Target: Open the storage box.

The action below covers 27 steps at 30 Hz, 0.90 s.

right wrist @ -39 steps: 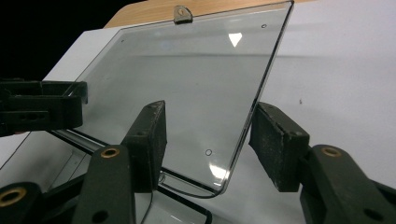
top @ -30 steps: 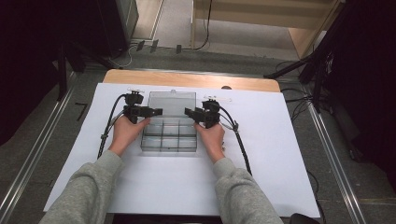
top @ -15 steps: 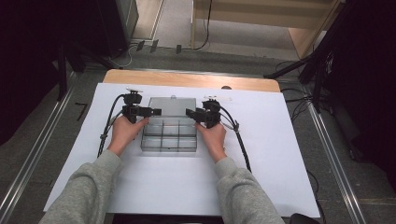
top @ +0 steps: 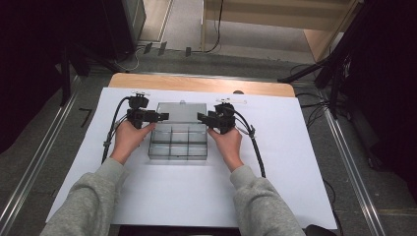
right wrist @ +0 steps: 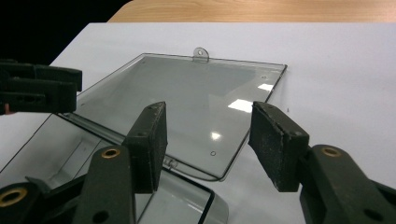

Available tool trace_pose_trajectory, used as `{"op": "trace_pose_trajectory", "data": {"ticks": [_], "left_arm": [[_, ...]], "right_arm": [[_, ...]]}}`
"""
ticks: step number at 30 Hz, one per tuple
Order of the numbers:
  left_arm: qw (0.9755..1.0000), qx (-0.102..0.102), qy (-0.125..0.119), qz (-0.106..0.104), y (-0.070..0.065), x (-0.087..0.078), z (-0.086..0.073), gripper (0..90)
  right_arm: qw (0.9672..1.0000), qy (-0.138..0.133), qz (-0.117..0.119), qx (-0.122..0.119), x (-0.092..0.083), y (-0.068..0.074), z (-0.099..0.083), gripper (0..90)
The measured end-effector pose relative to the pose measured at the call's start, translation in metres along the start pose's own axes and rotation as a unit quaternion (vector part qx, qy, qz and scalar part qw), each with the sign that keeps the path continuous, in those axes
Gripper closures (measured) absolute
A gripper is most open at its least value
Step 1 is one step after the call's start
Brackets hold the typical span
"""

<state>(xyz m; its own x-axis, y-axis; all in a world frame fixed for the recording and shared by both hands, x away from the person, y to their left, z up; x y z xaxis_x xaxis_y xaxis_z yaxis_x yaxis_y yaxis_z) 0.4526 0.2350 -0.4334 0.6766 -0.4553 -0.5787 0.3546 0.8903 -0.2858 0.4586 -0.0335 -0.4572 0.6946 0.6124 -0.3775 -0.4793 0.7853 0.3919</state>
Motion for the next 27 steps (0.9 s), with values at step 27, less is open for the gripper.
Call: {"op": "trace_pose_trajectory", "data": {"ticks": [27], "left_arm": [[0.9972,0.069,0.006,-0.029,-0.033,-0.043,-0.006,34.6]], "right_arm": [[0.9915,0.075,0.038,-0.099,-0.065,0.024,0.009,54.4]]}}
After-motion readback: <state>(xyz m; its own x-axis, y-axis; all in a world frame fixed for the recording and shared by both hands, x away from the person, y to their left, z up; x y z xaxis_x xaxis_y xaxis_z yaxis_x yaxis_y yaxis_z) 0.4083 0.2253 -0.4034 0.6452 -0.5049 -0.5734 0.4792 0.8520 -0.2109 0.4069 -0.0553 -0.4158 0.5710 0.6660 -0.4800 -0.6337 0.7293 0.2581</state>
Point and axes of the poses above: each handheld gripper's, and its own axes: x roughly forward along the jaws, z roughly out of its top, y roughly to its left, the point moved 2 cm from there along x, roughly forward along the jaws, and after that the axes turned 11 degrees about -y, right-handed, at the moved point
